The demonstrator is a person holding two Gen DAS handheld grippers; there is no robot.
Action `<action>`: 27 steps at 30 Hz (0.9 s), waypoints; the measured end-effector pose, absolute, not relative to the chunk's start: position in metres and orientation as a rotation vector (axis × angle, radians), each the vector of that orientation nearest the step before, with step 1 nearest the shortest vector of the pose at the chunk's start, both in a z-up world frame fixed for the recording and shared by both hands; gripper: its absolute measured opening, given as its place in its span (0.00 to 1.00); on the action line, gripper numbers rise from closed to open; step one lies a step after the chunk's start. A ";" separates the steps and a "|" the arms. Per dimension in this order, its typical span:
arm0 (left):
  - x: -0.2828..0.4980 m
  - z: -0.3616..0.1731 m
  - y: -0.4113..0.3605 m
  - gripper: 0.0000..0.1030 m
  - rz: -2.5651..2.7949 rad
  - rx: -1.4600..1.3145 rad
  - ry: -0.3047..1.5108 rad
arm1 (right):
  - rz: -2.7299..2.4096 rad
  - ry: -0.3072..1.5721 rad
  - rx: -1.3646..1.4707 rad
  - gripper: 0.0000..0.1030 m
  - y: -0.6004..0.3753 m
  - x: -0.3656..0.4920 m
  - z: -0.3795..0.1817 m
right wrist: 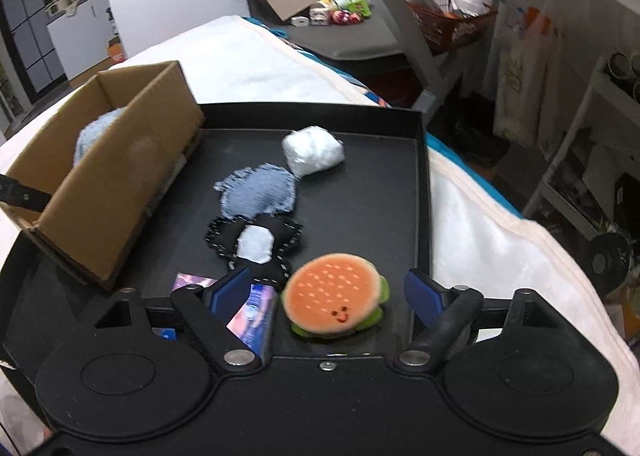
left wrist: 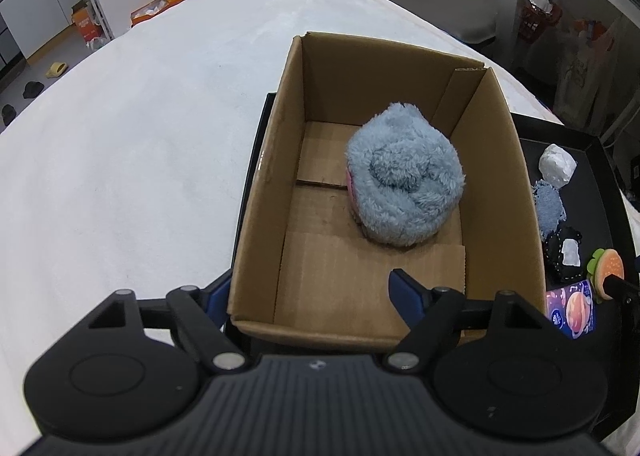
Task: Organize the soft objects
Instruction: 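Move the right gripper to the hamburger plush and close on it, then carry the hamburger plush into the box and open the right gripper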
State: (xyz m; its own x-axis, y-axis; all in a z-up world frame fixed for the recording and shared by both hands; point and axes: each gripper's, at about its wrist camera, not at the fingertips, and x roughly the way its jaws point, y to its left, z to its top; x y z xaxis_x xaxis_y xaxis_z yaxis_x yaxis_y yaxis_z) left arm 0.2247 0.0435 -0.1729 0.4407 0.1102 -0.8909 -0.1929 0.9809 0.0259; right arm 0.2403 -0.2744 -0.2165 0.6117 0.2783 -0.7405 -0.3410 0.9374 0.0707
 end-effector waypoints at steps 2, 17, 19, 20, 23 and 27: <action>0.226 -0.174 0.042 0.77 0.191 -0.079 1.099 | 0.355 0.847 -0.074 0.80 -0.276 0.242 -0.220; 0.227 -0.172 0.043 0.77 0.200 -0.078 1.088 | 0.348 0.873 -0.144 0.53 -0.269 0.245 -0.241; 0.226 -0.171 0.043 0.77 0.200 -0.075 1.085 | 0.347 0.879 -0.108 0.51 -0.273 0.247 -0.240; 0.225 -0.170 0.044 0.77 0.201 -0.077 1.084 | 0.350 0.874 -0.102 0.50 -0.273 0.247 -0.238; 0.224 -0.168 0.045 0.77 0.202 -0.091 1.078 | 0.352 0.849 -0.097 0.50 -0.274 0.248 -0.229; 0.223 -0.163 0.046 0.77 0.199 -0.089 1.067 | 0.370 0.813 -0.090 0.50 -0.271 0.246 -0.215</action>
State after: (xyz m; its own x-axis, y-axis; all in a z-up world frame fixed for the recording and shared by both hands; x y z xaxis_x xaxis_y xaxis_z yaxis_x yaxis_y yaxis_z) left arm 0.2228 0.0462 -0.1630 0.4673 0.1192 -0.8760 -0.2050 0.9785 0.0238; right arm 0.2458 -0.2712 -0.2151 0.6270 0.2885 -0.7236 -0.3566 0.9322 0.0627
